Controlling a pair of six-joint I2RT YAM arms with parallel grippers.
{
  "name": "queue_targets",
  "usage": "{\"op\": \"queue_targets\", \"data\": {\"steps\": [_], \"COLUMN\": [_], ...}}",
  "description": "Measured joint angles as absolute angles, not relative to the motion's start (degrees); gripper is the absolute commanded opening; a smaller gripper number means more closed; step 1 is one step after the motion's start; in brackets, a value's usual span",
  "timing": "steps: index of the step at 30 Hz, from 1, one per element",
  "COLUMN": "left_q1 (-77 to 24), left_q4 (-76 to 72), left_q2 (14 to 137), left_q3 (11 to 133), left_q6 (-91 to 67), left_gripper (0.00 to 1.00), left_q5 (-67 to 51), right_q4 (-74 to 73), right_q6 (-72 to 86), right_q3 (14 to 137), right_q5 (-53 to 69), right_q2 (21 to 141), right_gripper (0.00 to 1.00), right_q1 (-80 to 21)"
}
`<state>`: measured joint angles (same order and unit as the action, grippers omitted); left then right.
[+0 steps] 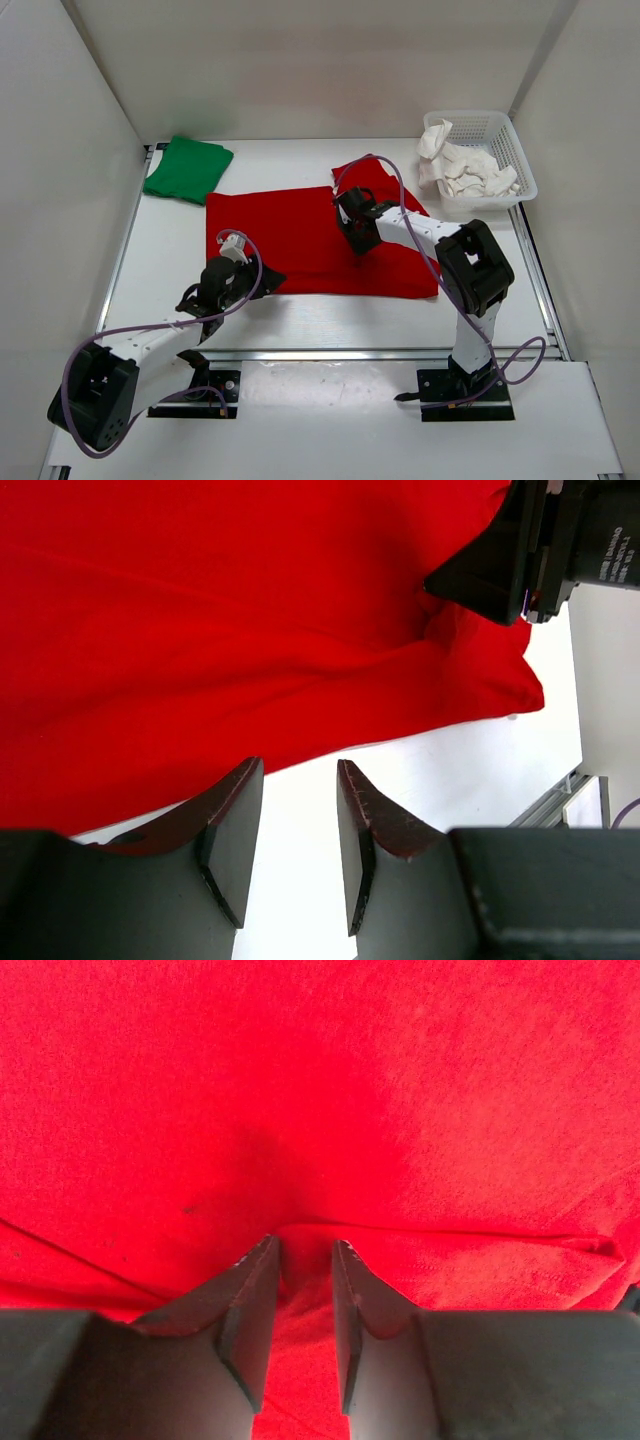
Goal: Fold and stack the t-shirts
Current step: Fold the flattened tshirt in 1/3 of the way
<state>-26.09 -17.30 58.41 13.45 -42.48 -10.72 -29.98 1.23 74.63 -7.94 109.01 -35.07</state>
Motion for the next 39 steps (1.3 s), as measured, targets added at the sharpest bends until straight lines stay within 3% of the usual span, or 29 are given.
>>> {"op": "queue_targets", "data": {"steps": [5, 12, 19, 20, 23, 26, 33, 36, 38, 39], "left_q1": [-26.1, -26.2, -26.3, -26.3, -26.3, -26.2, -23.7, -21.0, -19.5, -18.8], "left_q4": [-18.0, -18.1, -18.0, -18.0, -17.8, -17.5, -15.4, -13.7, -12.0, -10.9], "left_q2": [58.6, 58.8, 58.8, 58.8, 58.5, 57.6, 54.2, 52.9, 53.2, 53.8], "left_q3": [13.1, 13.0, 13.0, 13.0, 13.0, 13.0, 13.0, 13.1, 13.5, 14.1], "left_q6": [-42.6, -42.7, -43.1, -43.1, -43.2, -43.2, -43.2, -42.2, -41.1, -40.6], "left_gripper": [0.46, 0.46, 0.45, 0.45, 0.45, 0.46, 0.45, 0.44, 0.45, 0.45], "left_q5": [-10.8, -10.8, -10.8, -10.8, -10.8, -10.8, -10.8, -10.7, -10.2, -9.9], "right_q4": [-31.0, -27.9, -18.7, -17.1, -11.9, -7.7, -7.0, -6.7, -5.8, -5.3], "right_q6": [1.1, 3.7, 13.2, 14.5, 18.4, 20.8, 21.5, 21.4, 21.7, 22.0], "right_q3": [74.6, 73.0, 64.1, 62.8, 58.6, 54.9, 54.0, 52.3, 50.0, 49.0], "right_q5": [-7.7, -8.7, -7.5, -7.5, -7.0, -4.8, -1.1, -0.6, -0.1, 0.3], "right_q2": [109.0, 107.9, 99.2, 98.1, 95.2, 93.8, 93.0, 89.0, 84.5, 82.5], "right_gripper": [0.01, 0.00, 0.00, 0.01, 0.21, 0.35, 0.38, 0.30, 0.12, 0.10], "right_q1": [-35.1, -34.6, -30.1, -29.4, -28.4, -29.0, -30.2, -29.6, -28.5, -27.7]}}
